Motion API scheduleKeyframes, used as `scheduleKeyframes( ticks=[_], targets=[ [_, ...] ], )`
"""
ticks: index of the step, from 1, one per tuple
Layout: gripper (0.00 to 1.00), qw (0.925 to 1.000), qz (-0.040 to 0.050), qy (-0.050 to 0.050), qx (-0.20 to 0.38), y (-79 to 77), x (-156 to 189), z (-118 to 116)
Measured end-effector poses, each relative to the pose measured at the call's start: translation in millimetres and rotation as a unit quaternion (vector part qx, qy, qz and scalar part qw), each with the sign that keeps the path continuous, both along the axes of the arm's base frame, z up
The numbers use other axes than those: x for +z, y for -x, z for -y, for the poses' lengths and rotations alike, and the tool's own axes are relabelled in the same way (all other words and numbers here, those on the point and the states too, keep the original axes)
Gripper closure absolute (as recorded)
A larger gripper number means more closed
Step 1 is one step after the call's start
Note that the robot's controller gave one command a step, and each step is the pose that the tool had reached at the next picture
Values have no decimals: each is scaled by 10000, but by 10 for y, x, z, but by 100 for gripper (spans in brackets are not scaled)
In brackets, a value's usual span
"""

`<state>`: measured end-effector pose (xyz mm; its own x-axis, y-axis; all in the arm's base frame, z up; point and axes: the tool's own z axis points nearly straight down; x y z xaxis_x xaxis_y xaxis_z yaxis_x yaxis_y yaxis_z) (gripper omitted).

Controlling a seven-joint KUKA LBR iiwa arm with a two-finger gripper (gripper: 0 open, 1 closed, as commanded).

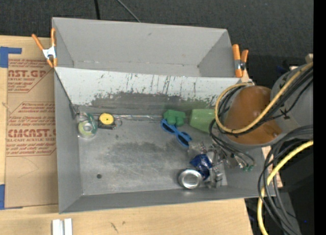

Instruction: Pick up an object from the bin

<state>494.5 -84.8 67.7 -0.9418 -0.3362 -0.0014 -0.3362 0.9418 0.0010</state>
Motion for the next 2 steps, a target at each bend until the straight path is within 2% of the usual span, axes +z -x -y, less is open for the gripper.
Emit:
scheduleKeyframes(
  ticks=[1, 2],
  targets=[
    [0, 9985, 2, -1, -548, 114, 326, -100],
    [0, 9993, -2, 5, -369, 89, 318, -93]
  ],
)
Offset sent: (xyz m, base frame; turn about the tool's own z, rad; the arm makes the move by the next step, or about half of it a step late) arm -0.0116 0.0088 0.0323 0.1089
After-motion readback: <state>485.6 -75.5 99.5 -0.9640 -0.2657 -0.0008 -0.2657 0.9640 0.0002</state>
